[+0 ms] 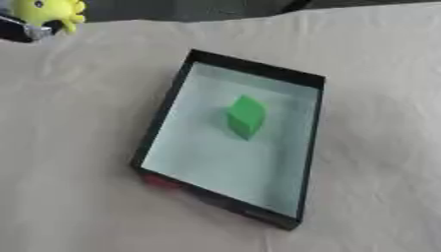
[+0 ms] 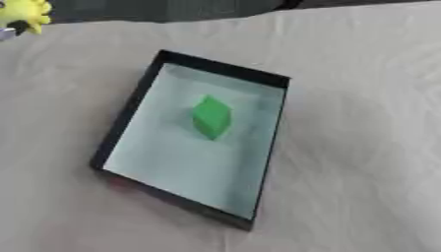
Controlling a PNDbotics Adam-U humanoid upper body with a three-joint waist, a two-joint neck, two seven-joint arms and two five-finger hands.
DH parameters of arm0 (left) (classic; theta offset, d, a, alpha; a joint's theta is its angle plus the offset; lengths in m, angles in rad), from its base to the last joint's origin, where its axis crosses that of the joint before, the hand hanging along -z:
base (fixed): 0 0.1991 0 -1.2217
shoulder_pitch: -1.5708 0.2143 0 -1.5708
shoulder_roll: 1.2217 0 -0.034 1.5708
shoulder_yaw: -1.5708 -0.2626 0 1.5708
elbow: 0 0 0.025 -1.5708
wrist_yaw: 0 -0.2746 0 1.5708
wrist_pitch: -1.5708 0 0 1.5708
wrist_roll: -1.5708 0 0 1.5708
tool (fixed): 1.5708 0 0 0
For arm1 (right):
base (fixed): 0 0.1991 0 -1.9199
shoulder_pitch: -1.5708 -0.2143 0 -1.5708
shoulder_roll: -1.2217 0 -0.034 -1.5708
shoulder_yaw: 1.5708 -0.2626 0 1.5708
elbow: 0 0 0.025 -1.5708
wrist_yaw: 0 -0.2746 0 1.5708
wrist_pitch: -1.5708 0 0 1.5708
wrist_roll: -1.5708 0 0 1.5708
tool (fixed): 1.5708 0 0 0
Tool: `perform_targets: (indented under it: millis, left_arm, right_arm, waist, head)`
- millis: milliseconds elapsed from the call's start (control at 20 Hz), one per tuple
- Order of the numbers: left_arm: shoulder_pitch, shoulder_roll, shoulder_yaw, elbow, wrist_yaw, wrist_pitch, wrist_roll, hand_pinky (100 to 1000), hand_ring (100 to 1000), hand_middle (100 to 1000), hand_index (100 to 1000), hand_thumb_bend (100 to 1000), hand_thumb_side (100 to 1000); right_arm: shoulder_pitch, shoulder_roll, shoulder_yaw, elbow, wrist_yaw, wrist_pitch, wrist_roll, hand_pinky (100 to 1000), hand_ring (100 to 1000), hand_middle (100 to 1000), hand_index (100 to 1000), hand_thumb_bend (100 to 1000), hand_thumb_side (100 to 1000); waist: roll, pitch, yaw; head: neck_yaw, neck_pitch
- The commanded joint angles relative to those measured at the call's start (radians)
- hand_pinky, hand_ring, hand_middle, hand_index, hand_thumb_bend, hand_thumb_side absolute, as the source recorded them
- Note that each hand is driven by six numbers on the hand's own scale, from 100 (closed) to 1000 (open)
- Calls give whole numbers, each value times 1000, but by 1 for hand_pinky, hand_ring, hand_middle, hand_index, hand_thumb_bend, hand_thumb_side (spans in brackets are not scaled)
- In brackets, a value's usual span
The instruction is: Pick up objects on the table and place them in the box.
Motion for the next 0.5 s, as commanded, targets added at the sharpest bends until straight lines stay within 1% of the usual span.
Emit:
perform_targets:
  millis: [50,250,400,500]
  left_arm:
    - [-13,-31,-39,-98,13,-16,-54,502,497,531,571,400,100]
    - [6,-115,-78,-207,28,-22,-111,496,491,528,567,382,100]
    - [32,-168,-97,-271,66,-18,-157,490,486,525,564,368,100]
    - [55,-199,-108,-304,94,-16,-193,488,486,525,563,363,100]
  right_arm:
    - [3,-64,-33,-17,-23,-14,-18,1000,951,976,872,100,569]
    - [27,-96,-57,-3,-55,-29,-39,1000,950,974,871,100,555]
    - [41,-117,-67,10,-71,-36,-44,1000,949,973,871,100,551]
    - [52,-130,-74,26,-81,-38,-47,1000,949,972,870,100,545]
  waist:
    - [-9,-44,10]
    - [-29,-79,35]
    - [-39,-107,46]
    - [-44,-126,58]
  head:
    - [-28,34]
    - [-81,58]
    - [-92,74]
    - [-91,78]
